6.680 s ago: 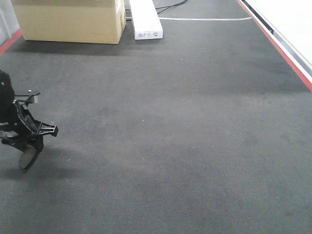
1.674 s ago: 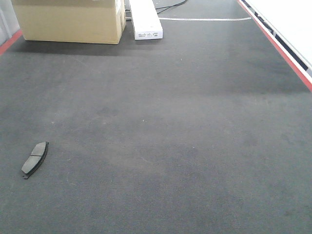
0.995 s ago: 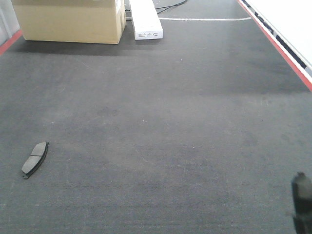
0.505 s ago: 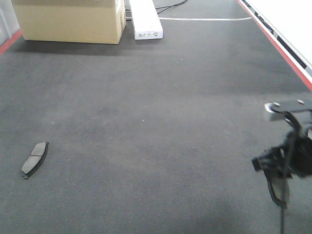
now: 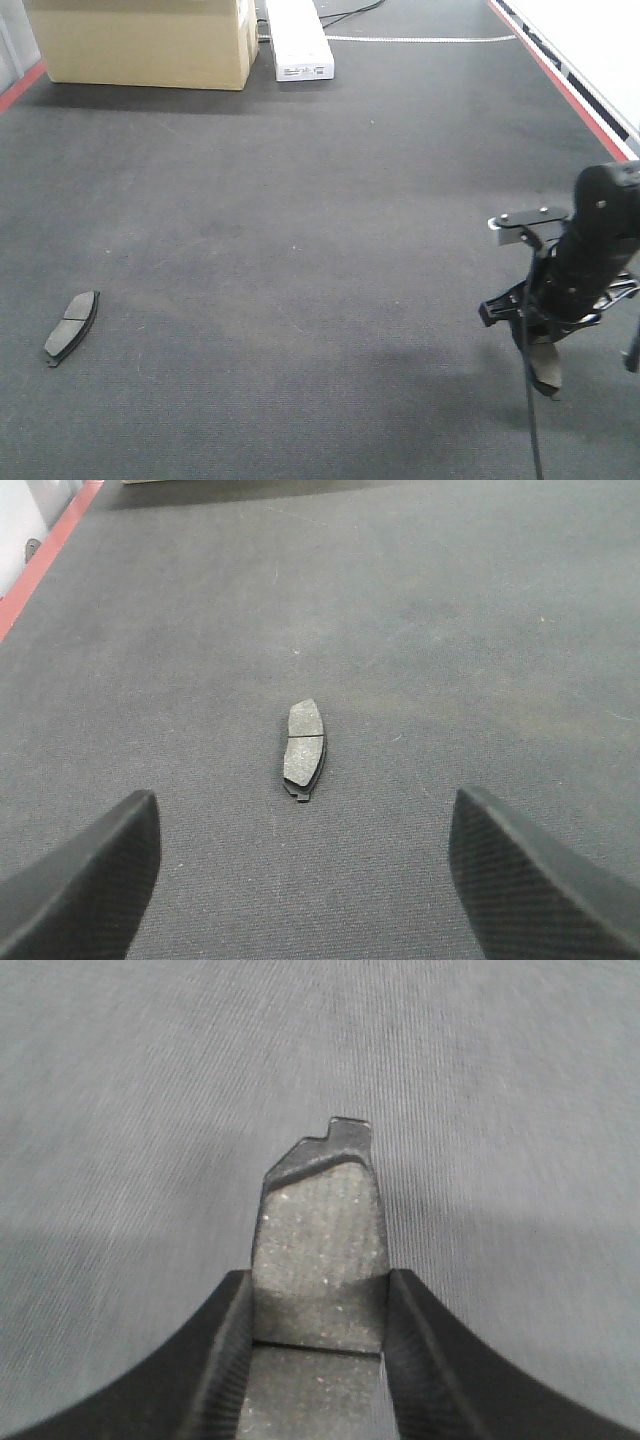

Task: Move and align brake pads A on conveyor
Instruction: 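Lower the right gripper's brake pad onto the belt and open it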

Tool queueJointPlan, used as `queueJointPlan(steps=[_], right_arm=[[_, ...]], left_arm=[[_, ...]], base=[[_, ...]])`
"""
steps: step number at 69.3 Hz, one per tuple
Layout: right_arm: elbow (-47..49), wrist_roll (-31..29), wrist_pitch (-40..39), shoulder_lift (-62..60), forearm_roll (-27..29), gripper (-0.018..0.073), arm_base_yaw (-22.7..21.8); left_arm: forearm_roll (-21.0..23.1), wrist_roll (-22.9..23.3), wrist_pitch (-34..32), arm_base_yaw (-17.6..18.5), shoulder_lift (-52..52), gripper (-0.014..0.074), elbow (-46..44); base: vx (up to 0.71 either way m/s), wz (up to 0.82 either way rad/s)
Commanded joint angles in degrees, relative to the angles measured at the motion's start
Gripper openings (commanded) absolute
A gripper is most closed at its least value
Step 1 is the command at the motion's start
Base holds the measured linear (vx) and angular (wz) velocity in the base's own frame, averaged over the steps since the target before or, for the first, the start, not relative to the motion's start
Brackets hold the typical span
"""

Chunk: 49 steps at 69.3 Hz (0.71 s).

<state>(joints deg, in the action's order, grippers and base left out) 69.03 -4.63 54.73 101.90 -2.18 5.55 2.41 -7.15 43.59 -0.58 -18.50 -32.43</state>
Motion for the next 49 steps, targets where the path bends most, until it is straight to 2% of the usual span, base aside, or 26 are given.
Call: queueJointPlan(steps=[1,20,37,49], right_arm=[[2.28,0.21,-1.54,-0.18,-0.8,-0.0007,-0.42],[2.28,0.21,-4.11,5.72,-0.81,-0.0007,-0.42],[2.28,0.21,-4.34,6.14,-0.75,0.0,-0.42],[2.28,0.21,-4.62,6.09,0.3,0.0083,-0.42]], left_arm=[[0.34,0.07,-3.52,0.48,-0.47,0.0554,-1.38],[0.34,0.07,-3.52,0.48,-0.47,0.0554,-1.38],[0.34,0.07,-3.52,0.48,-0.47,0.0554,-1.38],[0.34,0.07,-3.52,0.48,-0.47,0.0554,-1.38]], base=[[0.0,0.0],[0.0,0.0],[0.0,0.0],[0.0,0.0]])
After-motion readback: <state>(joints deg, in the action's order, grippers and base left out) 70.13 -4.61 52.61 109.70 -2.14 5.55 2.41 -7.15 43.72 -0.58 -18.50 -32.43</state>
